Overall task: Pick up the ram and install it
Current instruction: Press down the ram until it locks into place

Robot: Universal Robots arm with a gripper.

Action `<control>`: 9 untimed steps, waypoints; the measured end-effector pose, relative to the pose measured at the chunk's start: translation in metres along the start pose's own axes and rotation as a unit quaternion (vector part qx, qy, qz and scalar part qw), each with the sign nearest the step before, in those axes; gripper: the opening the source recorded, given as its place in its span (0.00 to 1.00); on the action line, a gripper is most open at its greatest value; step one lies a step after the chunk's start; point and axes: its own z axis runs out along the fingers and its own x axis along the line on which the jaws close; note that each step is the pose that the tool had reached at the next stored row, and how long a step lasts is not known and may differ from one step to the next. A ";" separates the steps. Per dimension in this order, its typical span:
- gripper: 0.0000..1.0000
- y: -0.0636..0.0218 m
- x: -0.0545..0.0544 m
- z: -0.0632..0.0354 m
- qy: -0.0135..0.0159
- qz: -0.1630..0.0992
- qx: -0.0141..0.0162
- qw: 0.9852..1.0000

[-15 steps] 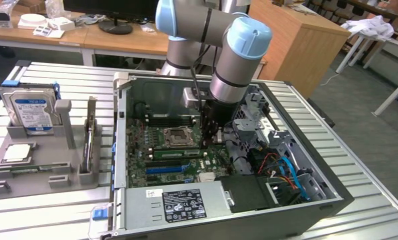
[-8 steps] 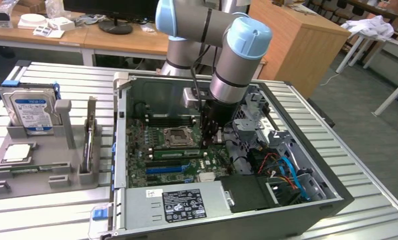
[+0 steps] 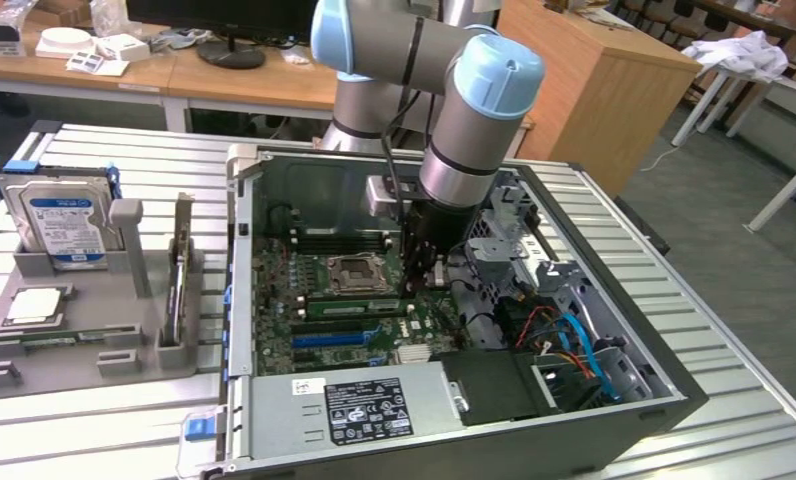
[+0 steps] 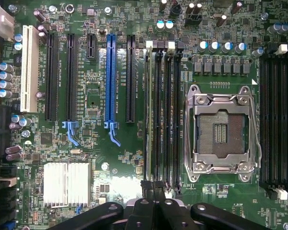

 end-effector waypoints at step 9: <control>0.10 -0.0001 0.000 0.0022 0.000 0.000 0.000 1.000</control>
